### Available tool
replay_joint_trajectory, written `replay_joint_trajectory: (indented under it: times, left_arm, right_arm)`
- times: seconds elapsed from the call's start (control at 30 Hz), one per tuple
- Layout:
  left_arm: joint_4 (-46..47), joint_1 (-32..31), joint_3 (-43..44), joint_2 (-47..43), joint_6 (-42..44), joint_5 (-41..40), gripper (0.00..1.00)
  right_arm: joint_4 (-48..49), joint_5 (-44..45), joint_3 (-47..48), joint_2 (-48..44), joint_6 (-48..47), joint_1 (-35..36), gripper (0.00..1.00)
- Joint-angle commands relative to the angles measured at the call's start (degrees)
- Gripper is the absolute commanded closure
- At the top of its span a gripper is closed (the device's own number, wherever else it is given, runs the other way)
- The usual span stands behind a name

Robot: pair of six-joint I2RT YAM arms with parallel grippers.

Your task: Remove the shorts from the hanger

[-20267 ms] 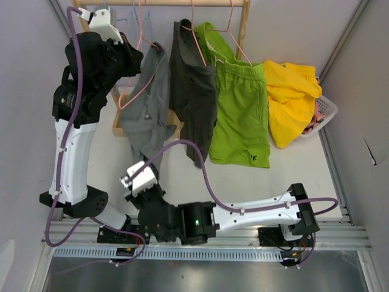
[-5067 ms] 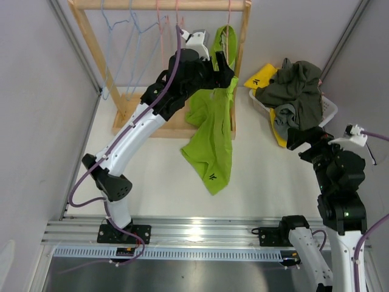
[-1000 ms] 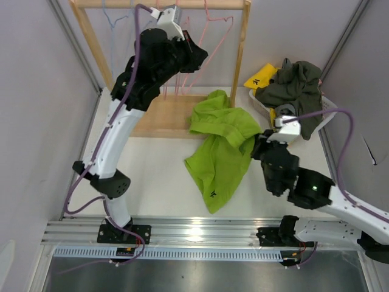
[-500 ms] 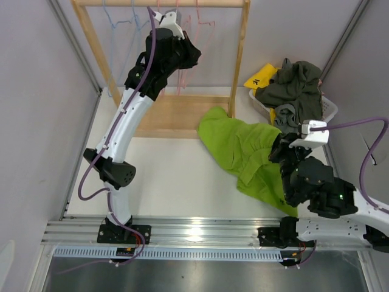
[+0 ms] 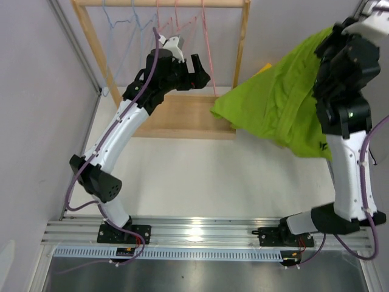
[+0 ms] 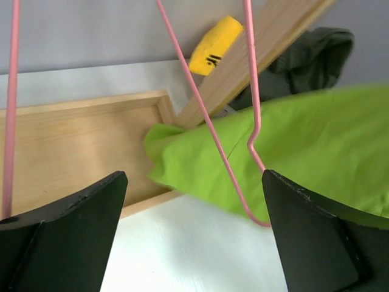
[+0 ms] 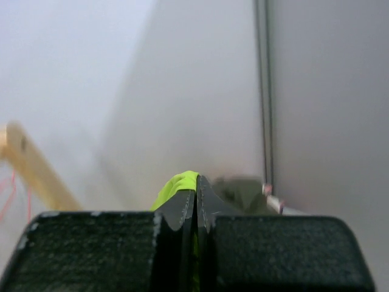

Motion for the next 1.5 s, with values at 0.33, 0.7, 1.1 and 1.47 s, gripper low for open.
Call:
replay_joint_trajectory:
  times: [0.33, 0.7, 1.1, 1.47]
  left_arm:
    - [15.01, -0.93, -38.77, -28.73, -2.12, 8.64, 0.01]
    - [11.14, -1.99, -41.17, -34.97, 0.60, 1.88, 0.01]
    - [0.51, -1.99, -39.84, -45.08, 8.07, -13.50, 0.01]
    - [-4.85, -1.90, -51.08, -64.74, 8.17, -20.09, 0.01]
  right_arm:
    - [24.50, -4.99, 29.67, 27.91, -0.70, -16.69, 1.00]
    - [35.94, -15.72, -16.71, 29.43, 17.58, -17.05, 1.00]
    - [22.18, -0.69, -41.44, -8.70, 18.90, -12.13, 0.01]
    - [-4.64, -36.77, -54.40, -48.33, 24.96, -9.05, 0.01]
